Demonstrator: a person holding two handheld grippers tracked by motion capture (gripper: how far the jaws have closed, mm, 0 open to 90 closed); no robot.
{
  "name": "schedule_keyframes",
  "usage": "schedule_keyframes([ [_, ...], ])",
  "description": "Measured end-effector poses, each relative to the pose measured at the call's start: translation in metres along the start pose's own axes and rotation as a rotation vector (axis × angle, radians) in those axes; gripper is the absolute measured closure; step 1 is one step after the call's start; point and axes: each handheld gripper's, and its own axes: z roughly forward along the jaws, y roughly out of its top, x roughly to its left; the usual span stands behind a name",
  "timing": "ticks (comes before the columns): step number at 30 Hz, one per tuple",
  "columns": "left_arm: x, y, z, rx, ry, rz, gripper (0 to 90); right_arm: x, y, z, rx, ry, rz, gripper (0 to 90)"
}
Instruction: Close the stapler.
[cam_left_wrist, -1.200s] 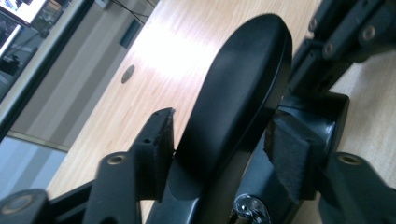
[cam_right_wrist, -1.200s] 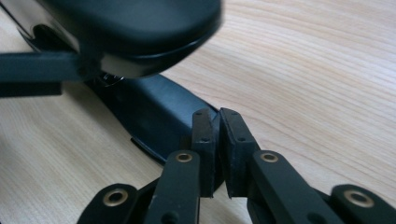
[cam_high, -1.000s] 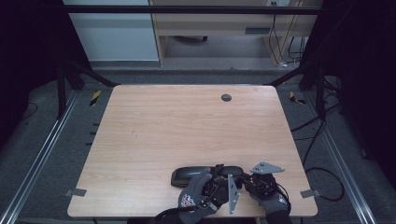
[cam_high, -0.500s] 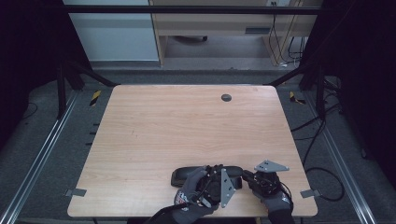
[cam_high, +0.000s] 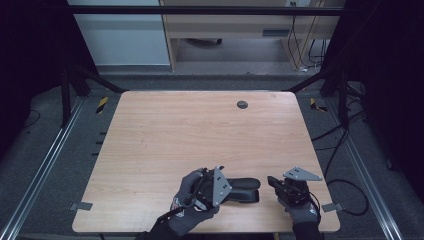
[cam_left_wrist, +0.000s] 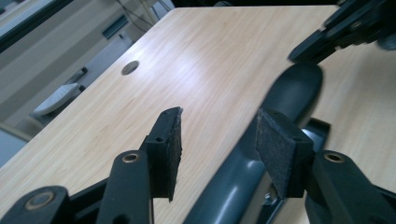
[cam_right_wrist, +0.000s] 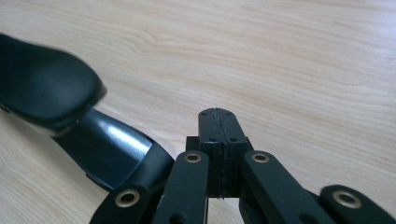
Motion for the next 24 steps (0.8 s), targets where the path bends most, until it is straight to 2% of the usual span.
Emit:
schedule_keyframes([
  [6,0.023,-0.012,-0.007,0.015,0.026,-0.065,50.5,0.004,0.010,-0.008,-0.042,0.006,0.015,90.0],
  [13,0.042,-0.030,-0.016,0.023,0.073,-0.115,50.3,0.009,0.017,-0.015,-0.071,0.017,0.019,89.2],
  [19,0.064,-0.058,-0.026,0.059,0.117,-0.176,50.3,0.013,0.022,-0.023,-0.099,0.031,0.019,90.0],
  [21,0.070,-0.069,-0.030,0.067,0.138,-0.202,50.1,0.017,0.023,-0.023,-0.094,0.039,0.008,90.0],
  [22,0.075,-0.079,-0.034,0.079,0.159,-0.220,50.2,0.021,0.024,-0.024,-0.092,0.053,0.002,90.0],
  [24,0.077,-0.084,-0.036,0.085,0.167,-0.231,50.2,0.023,0.025,-0.024,-0.090,0.056,0.002,90.0],
])
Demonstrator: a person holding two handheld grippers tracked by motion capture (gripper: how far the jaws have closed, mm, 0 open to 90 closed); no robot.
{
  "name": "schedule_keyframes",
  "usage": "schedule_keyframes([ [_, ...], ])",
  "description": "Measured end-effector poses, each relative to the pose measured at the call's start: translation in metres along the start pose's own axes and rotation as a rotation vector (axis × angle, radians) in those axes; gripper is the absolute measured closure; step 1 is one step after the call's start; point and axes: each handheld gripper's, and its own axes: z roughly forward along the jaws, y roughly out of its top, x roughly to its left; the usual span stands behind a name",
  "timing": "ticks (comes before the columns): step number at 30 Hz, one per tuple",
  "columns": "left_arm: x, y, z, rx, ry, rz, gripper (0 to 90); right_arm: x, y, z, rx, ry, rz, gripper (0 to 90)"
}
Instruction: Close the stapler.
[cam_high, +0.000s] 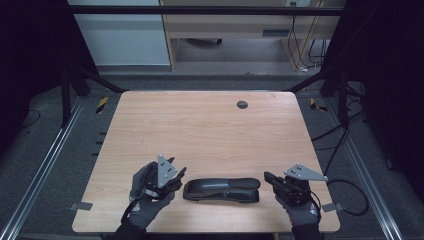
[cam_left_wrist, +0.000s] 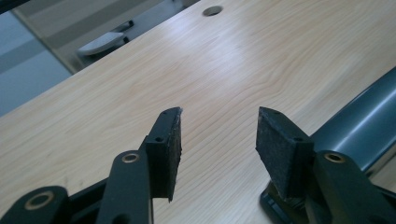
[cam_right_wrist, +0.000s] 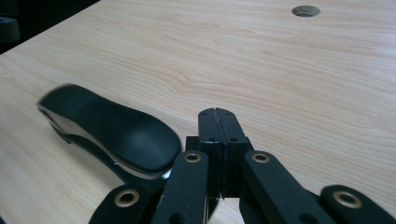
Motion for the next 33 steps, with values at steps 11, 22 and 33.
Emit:
schedule_keyframes([
  [11,0.029,-0.047,-0.006,0.066,0.054,-0.102,49.7,0.024,0.006,0.002,0.006,0.062,-0.047,90.0],
  [22,0.037,-0.065,-0.012,0.064,0.087,-0.156,50.5,0.026,-0.003,0.011,0.014,0.047,-0.049,90.0],
  [33,0.039,-0.073,-0.009,0.070,0.084,-0.178,51.6,0.025,-0.016,0.020,0.025,0.021,-0.061,90.0],
])
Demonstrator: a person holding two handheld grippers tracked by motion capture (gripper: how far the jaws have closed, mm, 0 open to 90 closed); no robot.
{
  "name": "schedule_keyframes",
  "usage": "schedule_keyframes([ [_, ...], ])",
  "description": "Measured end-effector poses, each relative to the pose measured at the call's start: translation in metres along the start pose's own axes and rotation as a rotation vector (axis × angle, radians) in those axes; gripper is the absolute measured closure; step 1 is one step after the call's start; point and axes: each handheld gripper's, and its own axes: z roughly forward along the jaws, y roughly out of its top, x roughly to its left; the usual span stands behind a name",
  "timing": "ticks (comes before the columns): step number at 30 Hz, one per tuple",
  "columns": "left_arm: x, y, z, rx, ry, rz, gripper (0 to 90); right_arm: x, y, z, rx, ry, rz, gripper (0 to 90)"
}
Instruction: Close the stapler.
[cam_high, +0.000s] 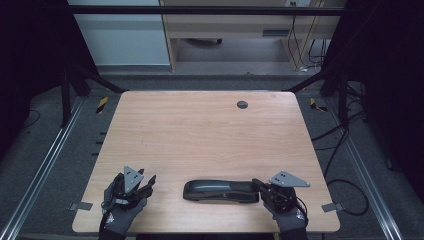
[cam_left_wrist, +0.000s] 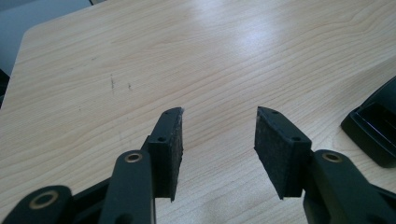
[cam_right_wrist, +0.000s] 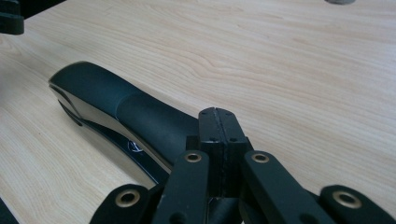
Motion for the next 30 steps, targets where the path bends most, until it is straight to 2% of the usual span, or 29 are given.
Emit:
schedule_keyframes([
  [1,0.000,-0.001,0.000,-0.001,0.001,-0.003,51.5,0.000,0.000,0.000,0.002,0.002,0.012,90.0],
  [12,0.003,-0.003,0.001,-0.008,0.000,-0.017,51.4,-0.001,-0.004,0.000,-0.022,0.008,0.006,90.0],
  [16,0.003,-0.003,0.001,-0.008,-0.001,-0.016,51.3,0.003,-0.005,0.000,-0.018,-0.019,-0.016,90.0],
  [19,0.004,-0.003,0.001,-0.006,-0.003,-0.018,51.2,0.002,-0.005,0.001,-0.026,-0.017,-0.024,90.0],
  [23,0.005,-0.004,0.003,-0.001,-0.008,-0.027,50.0,-0.002,0.006,-0.007,-0.098,0.019,-0.001,81.9],
  [24,0.005,-0.004,0.003,-0.001,-0.008,-0.027,49.6,-0.002,0.006,-0.007,-0.098,0.019,-0.001,81.9],
  [25,0.005,-0.004,0.004,0.002,-0.010,-0.026,49.4,-0.002,0.009,-0.005,-0.086,-0.005,-0.021,78.4],
  [27,0.005,-0.004,0.004,0.003,-0.011,-0.025,48.9,-0.003,0.010,-0.003,-0.082,-0.009,-0.016,75.8],
  [28,0.005,-0.004,0.004,0.004,-0.012,-0.023,48.0,-0.005,0.012,-0.003,-0.080,-0.033,-0.016,71.5],
  [30,0.006,-0.004,0.006,0.009,-0.015,-0.023,46.7,-0.007,0.014,-0.004,-0.087,-0.042,-0.018,69.2],
])
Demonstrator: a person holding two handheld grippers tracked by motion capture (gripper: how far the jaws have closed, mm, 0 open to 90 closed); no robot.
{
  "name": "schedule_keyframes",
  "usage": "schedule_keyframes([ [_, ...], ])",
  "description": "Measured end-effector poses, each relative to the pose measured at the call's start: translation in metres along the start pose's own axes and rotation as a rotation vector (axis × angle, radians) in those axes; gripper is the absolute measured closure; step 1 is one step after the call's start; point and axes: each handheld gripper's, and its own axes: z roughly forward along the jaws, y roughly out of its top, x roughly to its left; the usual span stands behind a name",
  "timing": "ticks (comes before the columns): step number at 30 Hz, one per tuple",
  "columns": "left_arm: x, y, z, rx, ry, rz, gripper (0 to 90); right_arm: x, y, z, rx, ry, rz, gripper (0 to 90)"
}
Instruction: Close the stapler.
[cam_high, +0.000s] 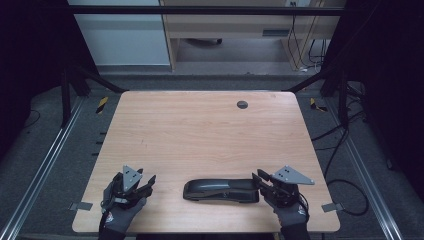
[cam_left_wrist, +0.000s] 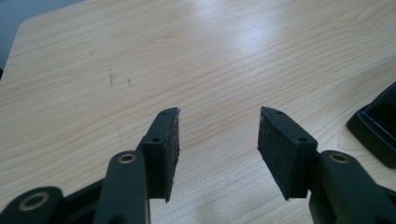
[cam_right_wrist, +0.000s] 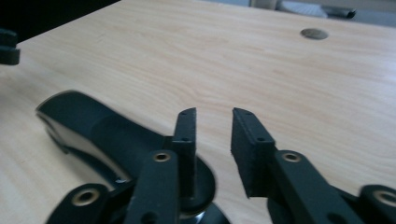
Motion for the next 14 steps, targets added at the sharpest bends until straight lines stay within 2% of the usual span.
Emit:
schedule_keyframes([
  [1,0.001,0.000,0.001,0.005,-0.002,0.000,46.7,-0.003,0.001,-0.001,-0.007,-0.011,0.003,66.2],
  [2,0.001,0.000,0.002,0.008,-0.005,0.002,45.3,-0.010,0.001,-0.004,-0.022,-0.045,0.007,58.8],
  [5,0.004,-0.001,0.008,0.034,-0.013,-0.010,41.7,-0.026,-0.002,-0.008,-0.009,-0.085,0.019,50.5],
  [7,0.005,-0.002,0.009,0.039,-0.014,-0.010,40.9,-0.032,-0.004,-0.009,-0.007,-0.103,0.017,47.5],
  [8,0.006,-0.002,0.009,0.042,-0.011,-0.009,39.4,-0.042,-0.009,-0.009,0.018,-0.123,0.022,44.5],
  [9,0.009,-0.002,0.010,0.049,-0.012,-0.014,38.7,-0.047,-0.012,-0.010,0.031,-0.139,0.023,39.5],
  [10,0.009,-0.002,0.010,0.049,-0.012,-0.014,38.3,-0.047,-0.012,-0.010,0.031,-0.139,0.023,39.5],
  [12,0.011,-0.003,0.012,0.063,-0.018,-0.014,37.4,-0.060,-0.022,-0.009,0.062,-0.164,0.001,35.7],
  [13,0.012,-0.003,0.013,0.070,-0.021,-0.016,37.0,-0.069,-0.030,-0.008,0.084,-0.184,0.005,34.6],
  [14,0.013,-0.004,0.015,0.081,-0.027,-0.017,37.0,-0.069,-0.030,-0.008,0.084,-0.184,0.005,34.6],
])
